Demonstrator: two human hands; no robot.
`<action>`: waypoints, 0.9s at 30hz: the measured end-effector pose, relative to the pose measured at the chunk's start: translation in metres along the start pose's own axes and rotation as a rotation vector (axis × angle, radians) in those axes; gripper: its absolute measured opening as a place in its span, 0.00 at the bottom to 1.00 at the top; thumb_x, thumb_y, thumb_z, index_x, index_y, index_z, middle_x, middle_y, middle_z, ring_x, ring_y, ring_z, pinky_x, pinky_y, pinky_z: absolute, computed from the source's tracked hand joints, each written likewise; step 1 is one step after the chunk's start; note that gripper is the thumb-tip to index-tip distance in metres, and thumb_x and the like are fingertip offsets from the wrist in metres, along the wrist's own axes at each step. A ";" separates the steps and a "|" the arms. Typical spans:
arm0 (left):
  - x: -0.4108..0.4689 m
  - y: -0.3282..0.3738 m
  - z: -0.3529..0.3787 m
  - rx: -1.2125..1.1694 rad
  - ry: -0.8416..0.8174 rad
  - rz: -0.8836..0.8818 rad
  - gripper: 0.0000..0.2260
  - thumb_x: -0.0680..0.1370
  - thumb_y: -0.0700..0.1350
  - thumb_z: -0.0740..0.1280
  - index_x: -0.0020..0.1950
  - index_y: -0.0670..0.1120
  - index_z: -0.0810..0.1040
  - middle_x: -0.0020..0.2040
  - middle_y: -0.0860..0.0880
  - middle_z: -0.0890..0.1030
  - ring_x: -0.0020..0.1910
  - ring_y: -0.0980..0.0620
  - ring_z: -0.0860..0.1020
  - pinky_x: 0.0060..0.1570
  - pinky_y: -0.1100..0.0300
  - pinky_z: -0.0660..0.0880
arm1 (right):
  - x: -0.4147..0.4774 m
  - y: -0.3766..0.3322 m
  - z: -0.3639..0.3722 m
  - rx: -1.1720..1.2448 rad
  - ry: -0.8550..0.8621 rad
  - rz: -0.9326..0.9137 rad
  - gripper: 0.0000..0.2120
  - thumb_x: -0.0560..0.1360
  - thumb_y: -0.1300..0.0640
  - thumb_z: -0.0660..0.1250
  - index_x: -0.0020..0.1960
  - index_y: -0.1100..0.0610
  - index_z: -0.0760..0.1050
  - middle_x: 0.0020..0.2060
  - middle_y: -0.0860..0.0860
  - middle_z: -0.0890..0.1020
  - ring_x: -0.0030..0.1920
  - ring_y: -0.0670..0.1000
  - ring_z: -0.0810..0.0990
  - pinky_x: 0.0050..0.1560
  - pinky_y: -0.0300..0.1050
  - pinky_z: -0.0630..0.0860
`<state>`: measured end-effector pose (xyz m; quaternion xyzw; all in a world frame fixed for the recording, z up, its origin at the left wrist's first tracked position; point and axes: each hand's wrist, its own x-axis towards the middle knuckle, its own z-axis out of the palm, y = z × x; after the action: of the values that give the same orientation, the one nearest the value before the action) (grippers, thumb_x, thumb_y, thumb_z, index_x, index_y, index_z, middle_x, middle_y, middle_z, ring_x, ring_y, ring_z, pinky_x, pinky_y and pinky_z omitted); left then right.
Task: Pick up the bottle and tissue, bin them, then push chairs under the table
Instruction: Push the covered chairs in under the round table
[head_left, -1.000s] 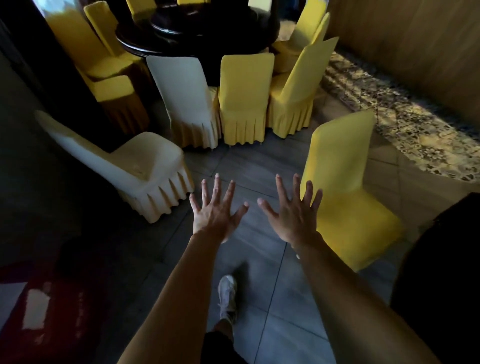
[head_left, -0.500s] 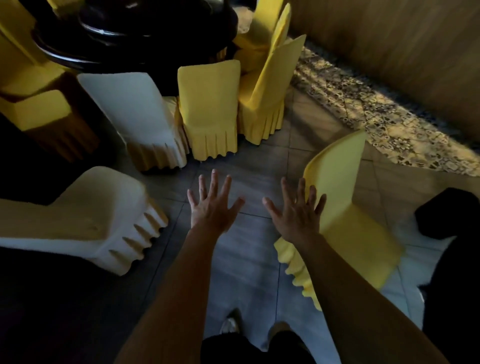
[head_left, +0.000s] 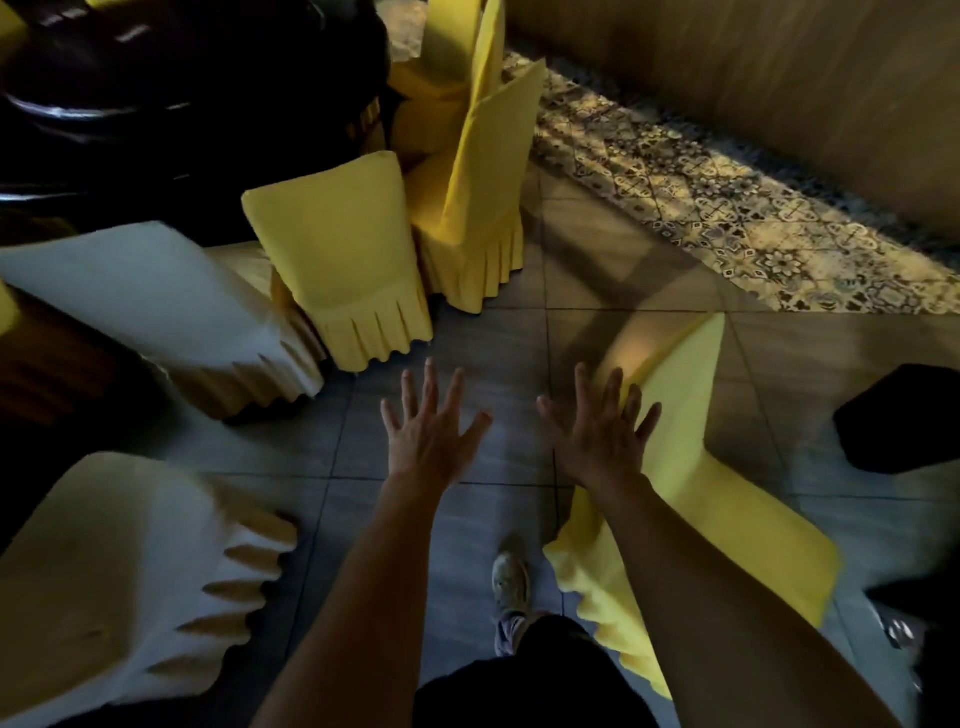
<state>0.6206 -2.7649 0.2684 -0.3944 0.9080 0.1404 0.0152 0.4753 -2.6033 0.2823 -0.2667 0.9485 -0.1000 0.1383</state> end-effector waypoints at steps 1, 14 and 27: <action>0.016 0.006 0.001 0.002 -0.009 0.003 0.39 0.72 0.77 0.35 0.79 0.61 0.39 0.82 0.51 0.37 0.77 0.45 0.32 0.72 0.36 0.38 | 0.015 0.002 0.000 0.010 -0.011 0.021 0.41 0.78 0.24 0.41 0.84 0.42 0.40 0.84 0.59 0.41 0.83 0.65 0.41 0.78 0.68 0.33; 0.176 0.127 0.014 0.063 -0.220 0.313 0.39 0.73 0.76 0.33 0.81 0.60 0.41 0.83 0.50 0.37 0.80 0.43 0.36 0.75 0.37 0.37 | 0.106 0.037 0.021 0.172 0.055 0.432 0.40 0.81 0.31 0.48 0.81 0.46 0.30 0.83 0.60 0.35 0.83 0.65 0.39 0.78 0.72 0.36; 0.257 0.301 0.067 0.305 -0.350 1.473 0.33 0.79 0.68 0.51 0.80 0.52 0.63 0.83 0.45 0.55 0.81 0.37 0.53 0.73 0.31 0.56 | 0.121 0.022 0.025 0.262 0.230 0.921 0.36 0.81 0.32 0.51 0.83 0.49 0.58 0.79 0.64 0.65 0.76 0.67 0.69 0.75 0.74 0.52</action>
<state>0.2210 -2.7340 0.2415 0.3463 0.9298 0.0479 0.1153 0.3733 -2.6528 0.2275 0.2129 0.9565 -0.1755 0.0947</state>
